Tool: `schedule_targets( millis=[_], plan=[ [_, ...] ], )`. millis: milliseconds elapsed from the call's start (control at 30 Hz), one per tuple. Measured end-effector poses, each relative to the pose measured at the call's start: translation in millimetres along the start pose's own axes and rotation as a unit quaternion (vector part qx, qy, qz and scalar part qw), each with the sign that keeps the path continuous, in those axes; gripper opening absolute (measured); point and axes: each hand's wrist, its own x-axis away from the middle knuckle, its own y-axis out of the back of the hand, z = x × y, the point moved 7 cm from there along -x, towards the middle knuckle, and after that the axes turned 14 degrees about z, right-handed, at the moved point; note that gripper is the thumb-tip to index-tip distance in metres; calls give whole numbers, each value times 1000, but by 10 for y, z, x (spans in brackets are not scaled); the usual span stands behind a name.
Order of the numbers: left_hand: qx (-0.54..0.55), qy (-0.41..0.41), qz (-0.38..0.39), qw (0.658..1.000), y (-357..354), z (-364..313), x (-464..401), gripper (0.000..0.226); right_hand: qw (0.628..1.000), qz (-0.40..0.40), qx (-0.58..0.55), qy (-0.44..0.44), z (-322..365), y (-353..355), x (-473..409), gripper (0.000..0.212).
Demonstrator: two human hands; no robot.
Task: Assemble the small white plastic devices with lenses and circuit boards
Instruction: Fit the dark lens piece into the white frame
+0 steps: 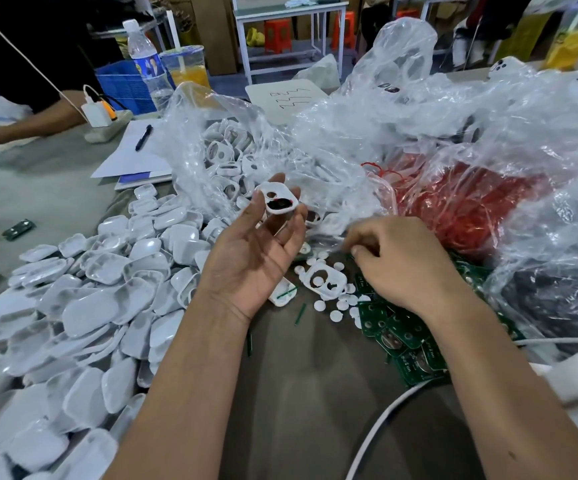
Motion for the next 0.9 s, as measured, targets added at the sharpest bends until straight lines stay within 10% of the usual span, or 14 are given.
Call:
schedule_targets(
  millis=[300, 567, 900],
  plan=[
    [-18, 26, 0, 999, -33, 29, 41, 50, 998, 11, 67, 3, 78, -86, -14, 9],
    [-192, 106, -48, 975, 15, 101, 91, 36, 958, -117, -257, 43, -53, 145, 39, 14],
    [-388, 104, -89, 911, 28, 110, 81, 20, 937, -132, -316, 61, -44, 121, 26, 12]
  ],
)
